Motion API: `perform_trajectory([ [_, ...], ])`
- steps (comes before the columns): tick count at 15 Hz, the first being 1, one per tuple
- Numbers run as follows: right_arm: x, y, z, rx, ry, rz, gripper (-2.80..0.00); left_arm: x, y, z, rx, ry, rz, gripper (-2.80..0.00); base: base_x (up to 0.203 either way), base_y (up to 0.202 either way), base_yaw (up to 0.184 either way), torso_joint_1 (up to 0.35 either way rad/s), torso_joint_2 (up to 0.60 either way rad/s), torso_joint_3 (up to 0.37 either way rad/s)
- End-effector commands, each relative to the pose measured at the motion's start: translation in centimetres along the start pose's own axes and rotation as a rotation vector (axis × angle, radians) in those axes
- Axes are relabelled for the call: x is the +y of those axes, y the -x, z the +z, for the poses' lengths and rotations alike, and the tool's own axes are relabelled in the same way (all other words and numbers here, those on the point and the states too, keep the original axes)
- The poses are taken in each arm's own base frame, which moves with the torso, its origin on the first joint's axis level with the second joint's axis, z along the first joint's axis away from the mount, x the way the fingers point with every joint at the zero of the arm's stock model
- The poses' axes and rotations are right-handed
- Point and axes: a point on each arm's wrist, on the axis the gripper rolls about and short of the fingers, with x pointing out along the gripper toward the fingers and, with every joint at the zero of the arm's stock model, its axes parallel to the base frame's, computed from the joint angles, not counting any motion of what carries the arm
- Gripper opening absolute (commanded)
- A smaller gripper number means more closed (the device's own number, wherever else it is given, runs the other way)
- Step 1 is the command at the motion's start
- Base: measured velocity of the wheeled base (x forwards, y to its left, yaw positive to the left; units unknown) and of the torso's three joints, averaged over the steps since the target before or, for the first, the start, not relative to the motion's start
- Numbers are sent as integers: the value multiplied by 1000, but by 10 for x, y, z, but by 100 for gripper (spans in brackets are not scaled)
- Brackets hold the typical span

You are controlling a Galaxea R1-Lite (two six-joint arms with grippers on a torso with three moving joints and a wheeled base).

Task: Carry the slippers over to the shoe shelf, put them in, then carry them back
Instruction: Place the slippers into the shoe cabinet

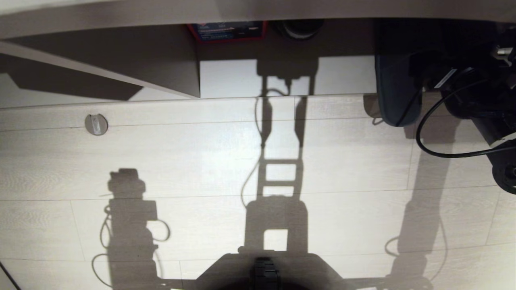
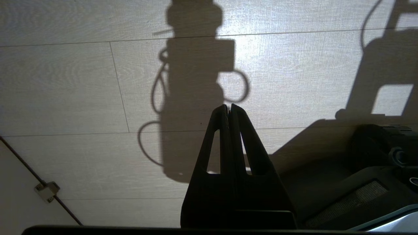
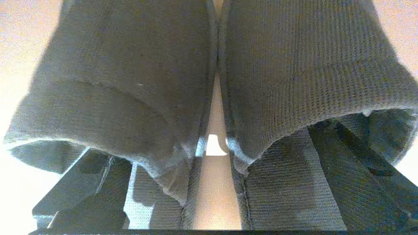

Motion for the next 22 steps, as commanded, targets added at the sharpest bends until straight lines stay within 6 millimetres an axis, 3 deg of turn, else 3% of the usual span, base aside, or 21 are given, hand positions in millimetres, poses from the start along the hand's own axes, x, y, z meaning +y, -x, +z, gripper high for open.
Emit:
perform_trajectory([
  [1,0,5,9,-19,2,1,0,0,0,0,1,0,1,-280,0,0,0,0,0,0],
  [13,2,33,22,26,0,0,0,0,0,0,-1,0,1,-280,0,0,0,0,0,0],
  [22,4,75,47,51,-1,2,0,0,0,0,-1,0,1,-280,0,0,0,0,0,0],
])
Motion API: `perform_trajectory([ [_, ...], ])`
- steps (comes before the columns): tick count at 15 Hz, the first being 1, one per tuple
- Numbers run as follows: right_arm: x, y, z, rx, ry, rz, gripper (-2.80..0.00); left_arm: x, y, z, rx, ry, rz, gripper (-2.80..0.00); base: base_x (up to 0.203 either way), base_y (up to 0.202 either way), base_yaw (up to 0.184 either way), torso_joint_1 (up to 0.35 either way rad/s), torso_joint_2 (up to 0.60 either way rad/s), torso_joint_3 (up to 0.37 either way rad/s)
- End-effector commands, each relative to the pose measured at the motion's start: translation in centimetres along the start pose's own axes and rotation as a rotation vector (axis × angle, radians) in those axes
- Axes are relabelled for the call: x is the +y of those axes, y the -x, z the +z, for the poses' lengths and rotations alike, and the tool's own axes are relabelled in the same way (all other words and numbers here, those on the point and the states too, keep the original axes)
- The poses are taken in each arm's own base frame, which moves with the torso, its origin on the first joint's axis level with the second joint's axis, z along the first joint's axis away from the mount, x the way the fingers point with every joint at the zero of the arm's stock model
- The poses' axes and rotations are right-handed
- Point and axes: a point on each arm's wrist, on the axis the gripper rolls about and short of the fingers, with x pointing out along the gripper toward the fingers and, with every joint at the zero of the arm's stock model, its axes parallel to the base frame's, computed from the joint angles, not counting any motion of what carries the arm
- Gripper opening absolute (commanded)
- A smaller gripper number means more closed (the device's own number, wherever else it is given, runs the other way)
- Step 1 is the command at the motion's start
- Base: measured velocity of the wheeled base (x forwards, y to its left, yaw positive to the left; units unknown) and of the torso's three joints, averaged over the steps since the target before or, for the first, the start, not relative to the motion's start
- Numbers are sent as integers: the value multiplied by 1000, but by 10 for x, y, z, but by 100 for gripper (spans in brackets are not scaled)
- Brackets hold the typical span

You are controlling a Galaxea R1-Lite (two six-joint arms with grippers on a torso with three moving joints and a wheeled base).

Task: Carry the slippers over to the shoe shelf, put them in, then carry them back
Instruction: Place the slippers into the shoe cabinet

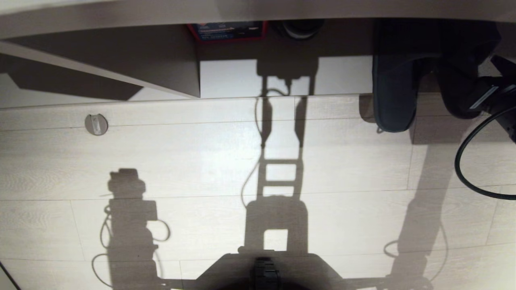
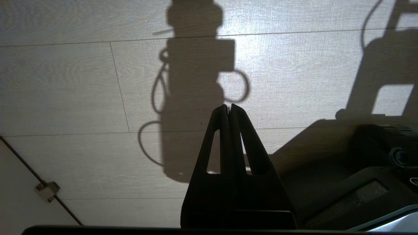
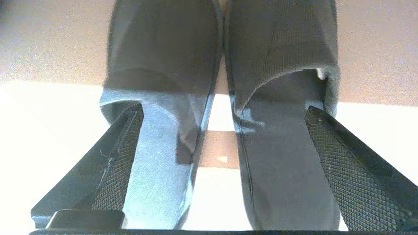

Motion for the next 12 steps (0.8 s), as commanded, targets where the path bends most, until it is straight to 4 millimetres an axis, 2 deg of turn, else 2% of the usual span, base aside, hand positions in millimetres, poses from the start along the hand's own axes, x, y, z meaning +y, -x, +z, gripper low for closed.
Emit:
perform_trajectory([
  [1,1,14,13,-30,3,0,0,0,0,0,-1,0,0,-280,0,0,0,0,0,0],
  [7,3,53,17,26,17,3,0,0,0,0,-1,0,0,-280,0,0,0,0,0,0],
  [8,4,59,18,31,19,4,-280,0,0,0,-1,0,0,-280,0,0,0,0,0,0],
  [10,4,66,19,39,19,3,-280,0,0,0,1,0,0,-280,0,0,0,0,0,0],
  [12,5,81,29,43,19,-2,-280,0,0,0,-1,0,0,-280,0,0,0,0,0,0],
])
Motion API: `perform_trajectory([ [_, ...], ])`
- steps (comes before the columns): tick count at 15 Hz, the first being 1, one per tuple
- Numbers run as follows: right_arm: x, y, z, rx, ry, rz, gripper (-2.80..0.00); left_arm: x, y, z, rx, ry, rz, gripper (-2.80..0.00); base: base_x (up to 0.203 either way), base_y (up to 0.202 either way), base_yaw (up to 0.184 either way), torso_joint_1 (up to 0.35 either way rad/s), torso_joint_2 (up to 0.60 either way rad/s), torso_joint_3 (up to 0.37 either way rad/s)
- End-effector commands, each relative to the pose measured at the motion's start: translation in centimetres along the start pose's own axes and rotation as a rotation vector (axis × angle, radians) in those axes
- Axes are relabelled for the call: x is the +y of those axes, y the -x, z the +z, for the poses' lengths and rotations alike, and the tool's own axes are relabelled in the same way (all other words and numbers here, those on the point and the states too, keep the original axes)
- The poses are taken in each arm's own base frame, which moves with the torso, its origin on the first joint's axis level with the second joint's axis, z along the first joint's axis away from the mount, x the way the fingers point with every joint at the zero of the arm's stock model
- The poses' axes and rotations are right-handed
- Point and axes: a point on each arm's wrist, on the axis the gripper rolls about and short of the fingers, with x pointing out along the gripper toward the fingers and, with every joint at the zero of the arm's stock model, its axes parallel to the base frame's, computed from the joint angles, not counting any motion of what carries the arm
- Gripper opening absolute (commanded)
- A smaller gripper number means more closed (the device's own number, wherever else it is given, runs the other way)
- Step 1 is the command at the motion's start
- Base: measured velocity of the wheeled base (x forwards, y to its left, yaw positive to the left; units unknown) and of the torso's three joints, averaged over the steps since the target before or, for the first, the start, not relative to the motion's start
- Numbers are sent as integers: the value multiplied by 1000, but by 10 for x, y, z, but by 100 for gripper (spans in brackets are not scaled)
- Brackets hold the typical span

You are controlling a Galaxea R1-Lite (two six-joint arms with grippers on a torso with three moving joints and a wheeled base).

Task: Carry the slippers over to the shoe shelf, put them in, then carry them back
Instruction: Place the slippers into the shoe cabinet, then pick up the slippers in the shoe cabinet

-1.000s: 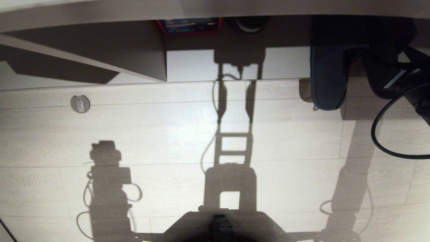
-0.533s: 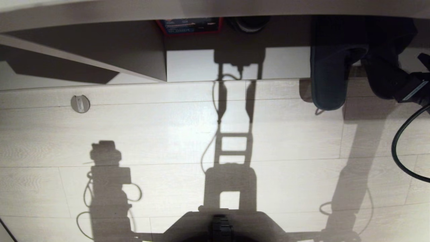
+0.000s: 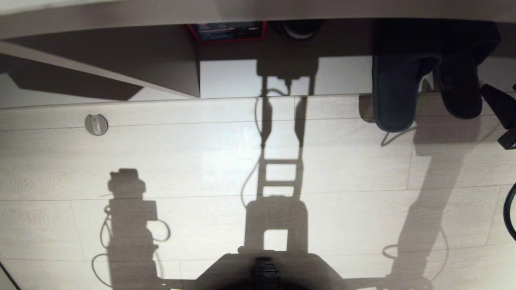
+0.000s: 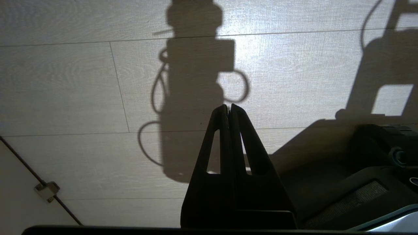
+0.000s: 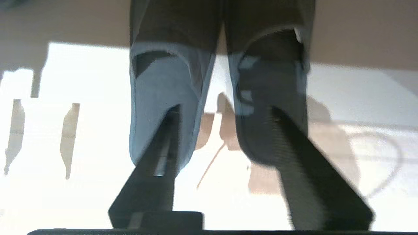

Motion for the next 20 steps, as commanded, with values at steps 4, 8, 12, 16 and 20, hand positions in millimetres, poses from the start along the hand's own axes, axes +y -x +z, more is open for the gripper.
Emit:
perform_trajectory([
  [4,1,30,18,-5,-2,-7,-280,0,0,0,-1,0,0,-280,0,0,0,0,0,0],
  [8,3,64,12,53,-4,-41,-280,0,0,0,-1,0,0,-280,0,0,0,0,0,0],
  [12,6,111,3,71,2,-55,-280,0,0,0,-1,0,0,-280,0,0,0,0,0,0],
  [16,9,161,-13,97,16,-39,-280,0,0,0,0,0,0,-280,0,0,0,0,0,0],
  [20,12,189,-41,202,28,-5,-280,0,0,0,-1,0,0,-280,0,0,0,0,0,0],
])
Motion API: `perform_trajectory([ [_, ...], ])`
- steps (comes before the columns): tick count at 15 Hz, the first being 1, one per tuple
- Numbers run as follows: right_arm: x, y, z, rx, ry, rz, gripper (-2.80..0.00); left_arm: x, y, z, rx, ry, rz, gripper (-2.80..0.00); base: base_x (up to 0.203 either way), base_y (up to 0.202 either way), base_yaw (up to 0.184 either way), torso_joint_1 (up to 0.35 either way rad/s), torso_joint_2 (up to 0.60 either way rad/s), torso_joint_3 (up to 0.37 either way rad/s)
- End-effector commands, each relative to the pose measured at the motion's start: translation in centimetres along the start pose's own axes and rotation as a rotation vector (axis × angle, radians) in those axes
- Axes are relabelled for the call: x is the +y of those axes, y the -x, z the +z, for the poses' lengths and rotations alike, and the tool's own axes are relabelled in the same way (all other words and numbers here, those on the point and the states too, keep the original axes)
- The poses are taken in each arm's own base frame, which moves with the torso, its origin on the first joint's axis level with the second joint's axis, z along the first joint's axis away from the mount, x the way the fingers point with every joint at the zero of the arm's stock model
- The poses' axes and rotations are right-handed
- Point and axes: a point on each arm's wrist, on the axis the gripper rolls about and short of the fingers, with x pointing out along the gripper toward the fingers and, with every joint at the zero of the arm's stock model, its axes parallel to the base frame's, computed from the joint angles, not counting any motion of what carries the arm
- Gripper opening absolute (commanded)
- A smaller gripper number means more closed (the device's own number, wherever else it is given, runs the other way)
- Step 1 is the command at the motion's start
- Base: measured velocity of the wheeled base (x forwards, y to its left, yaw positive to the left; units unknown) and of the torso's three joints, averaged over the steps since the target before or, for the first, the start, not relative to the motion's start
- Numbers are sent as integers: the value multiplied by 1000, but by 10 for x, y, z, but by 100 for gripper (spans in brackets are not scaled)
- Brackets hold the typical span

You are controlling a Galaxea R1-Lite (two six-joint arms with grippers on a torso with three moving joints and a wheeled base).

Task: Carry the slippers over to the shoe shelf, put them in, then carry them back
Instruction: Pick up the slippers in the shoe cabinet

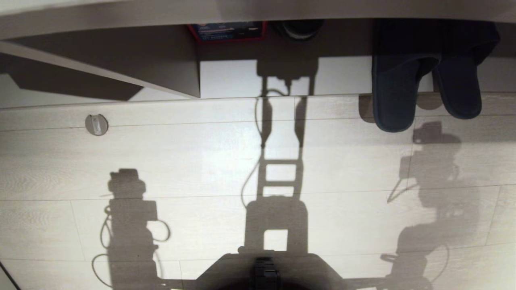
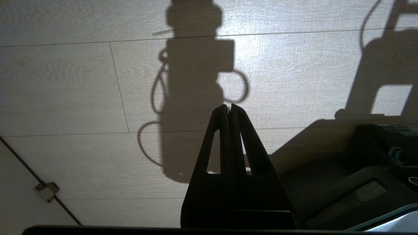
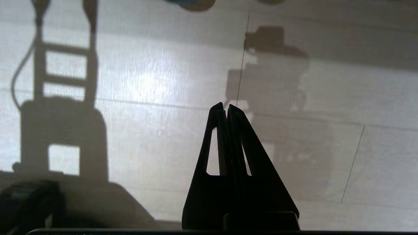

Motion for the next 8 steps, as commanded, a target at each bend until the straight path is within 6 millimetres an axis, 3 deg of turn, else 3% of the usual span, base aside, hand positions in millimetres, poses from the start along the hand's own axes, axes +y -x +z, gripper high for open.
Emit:
perform_trajectory([
  [1,1,13,-11,-30,2,1,-280,0,0,0,-1,0,1,-280,0,0,0,0,0,0],
  [5,4,23,-39,8,5,0,-280,0,0,0,-1,0,1,-280,0,0,0,0,0,0],
  [8,4,26,-47,44,1,8,-280,0,0,0,-1,0,1,-280,0,0,0,0,0,0],
])
